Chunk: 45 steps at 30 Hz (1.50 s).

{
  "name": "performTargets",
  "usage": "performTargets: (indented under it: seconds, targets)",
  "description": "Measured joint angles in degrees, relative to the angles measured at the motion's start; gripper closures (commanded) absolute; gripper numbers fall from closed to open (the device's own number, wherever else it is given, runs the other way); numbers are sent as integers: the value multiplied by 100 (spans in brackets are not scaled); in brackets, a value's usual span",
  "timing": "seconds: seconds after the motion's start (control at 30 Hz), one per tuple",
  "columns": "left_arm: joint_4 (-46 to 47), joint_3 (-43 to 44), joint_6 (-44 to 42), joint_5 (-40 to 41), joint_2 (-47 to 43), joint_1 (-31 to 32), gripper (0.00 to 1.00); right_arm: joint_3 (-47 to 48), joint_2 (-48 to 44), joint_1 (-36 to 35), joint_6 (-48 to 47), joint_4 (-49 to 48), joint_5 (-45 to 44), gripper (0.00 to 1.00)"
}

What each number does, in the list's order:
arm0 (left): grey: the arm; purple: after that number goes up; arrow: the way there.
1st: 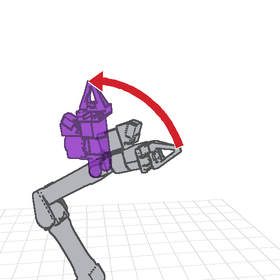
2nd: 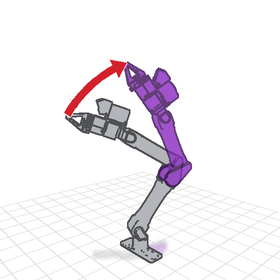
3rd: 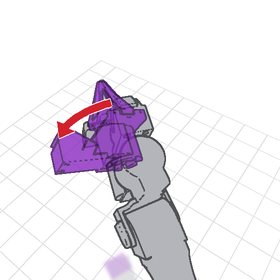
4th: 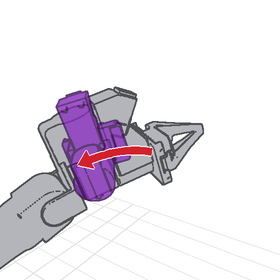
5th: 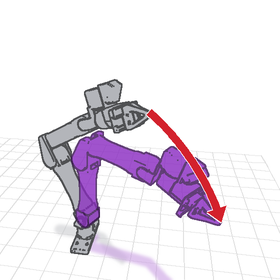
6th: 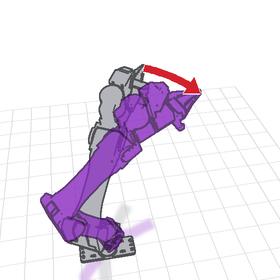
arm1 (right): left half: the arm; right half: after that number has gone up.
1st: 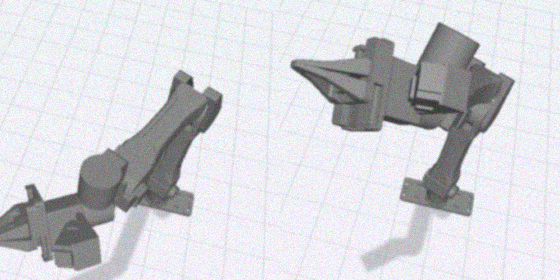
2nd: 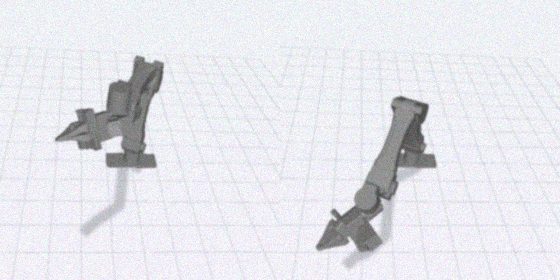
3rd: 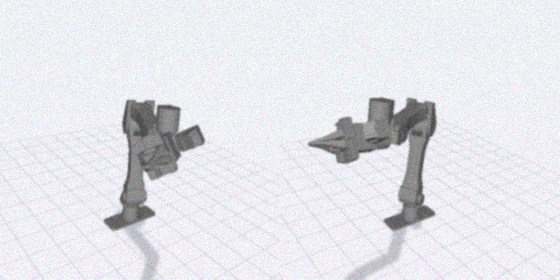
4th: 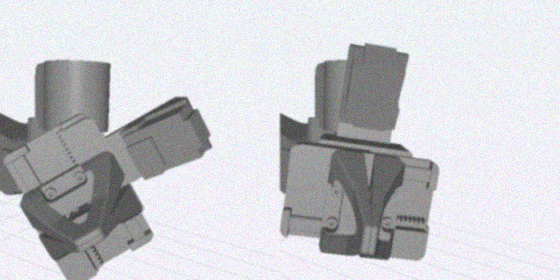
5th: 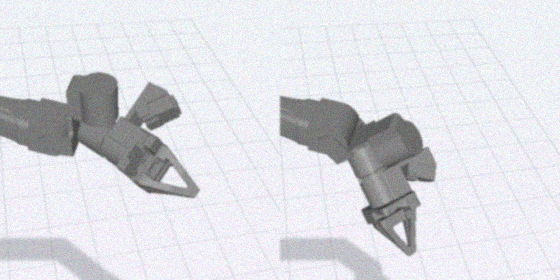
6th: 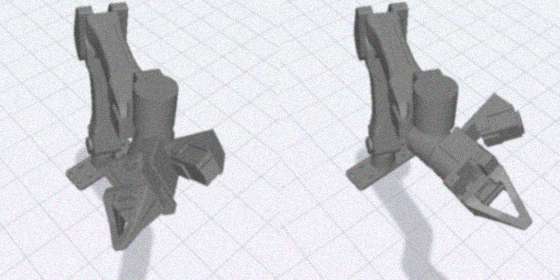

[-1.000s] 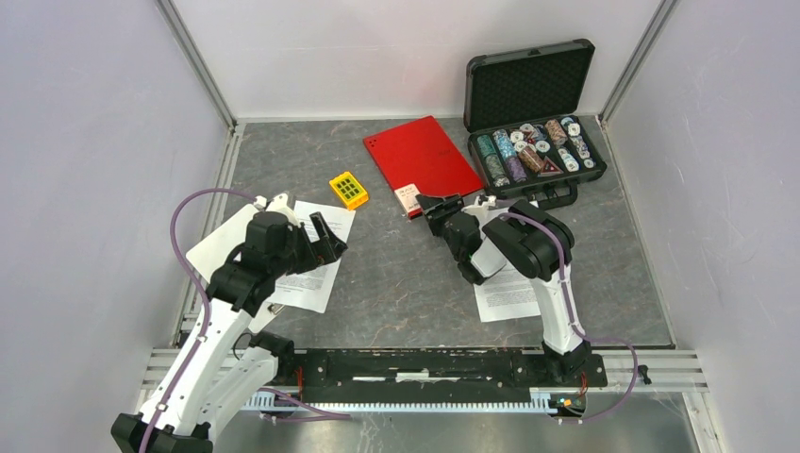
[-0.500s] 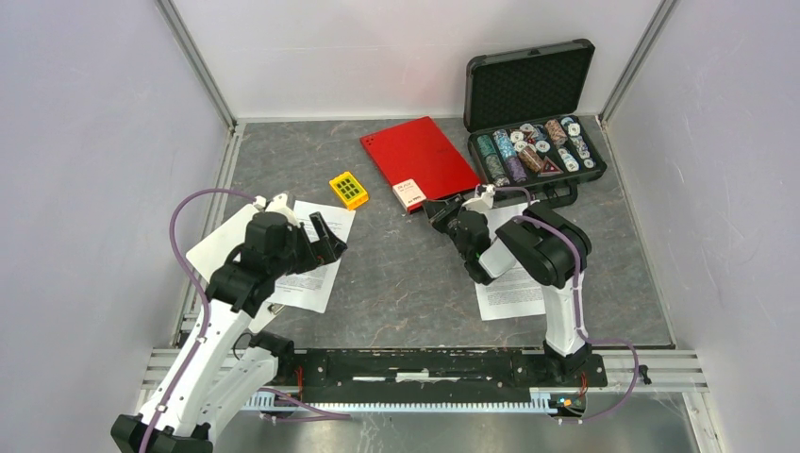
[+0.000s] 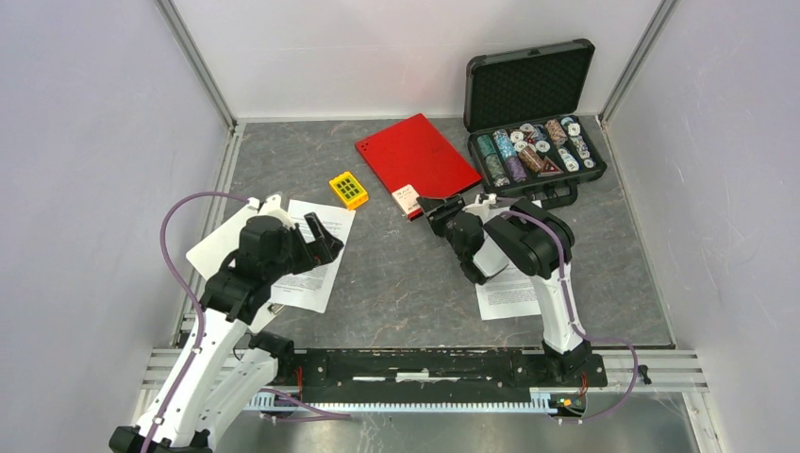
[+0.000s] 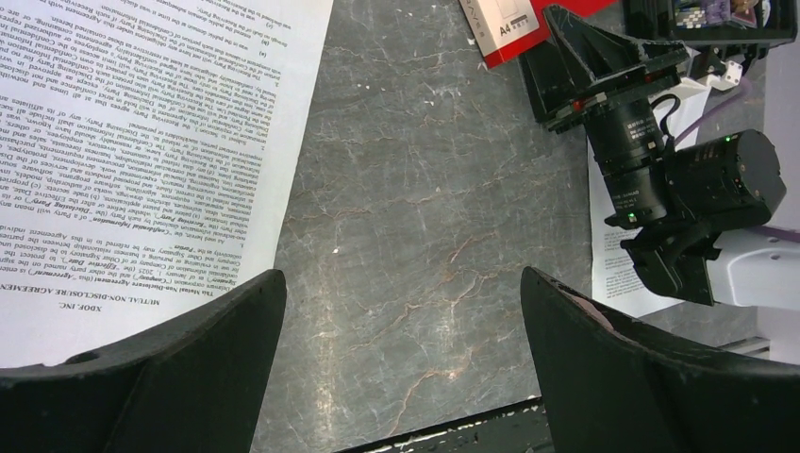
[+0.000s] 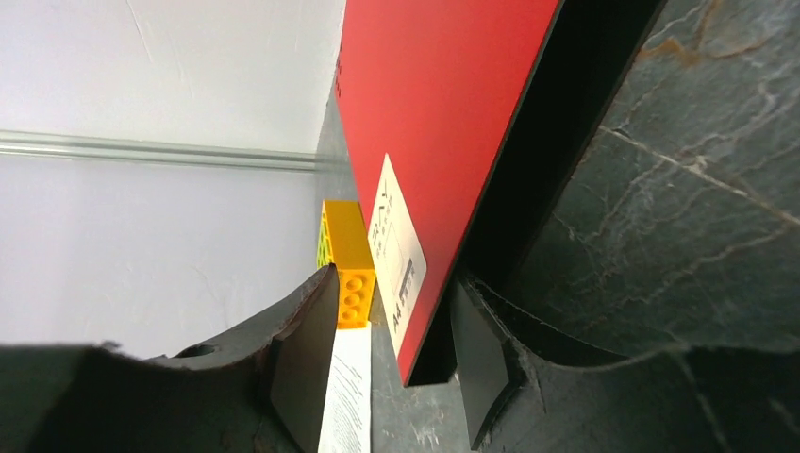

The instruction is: Put the files into the folder

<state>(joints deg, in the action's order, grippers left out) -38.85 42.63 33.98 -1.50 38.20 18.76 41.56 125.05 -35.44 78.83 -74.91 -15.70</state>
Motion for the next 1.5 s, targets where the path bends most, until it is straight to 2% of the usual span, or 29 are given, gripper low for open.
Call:
performTargets:
  seconds: [0.13,0.2,0.4,0.6,1.17,1.5]
  targets:
    - [0,-13,0,0,2,0,0,188,133,0,188,-9,-66,48]
    - [-2,-20,0,-2,11,0,0,269,192,0,216,-15,-101,52]
    - [-2,-24,0,-2,44,0,0,470,404,26,118,-17,-111,82]
    - [-2,-28,0,-2,94,0,0,483,323,33,-304,-83,-96,100]
    - [0,-28,0,20,125,2,0,-317,-1458,33,-986,181,-254,100]
    - [9,-31,0,9,457,0,0,-1812,-3296,-85,-1512,608,-273,100]
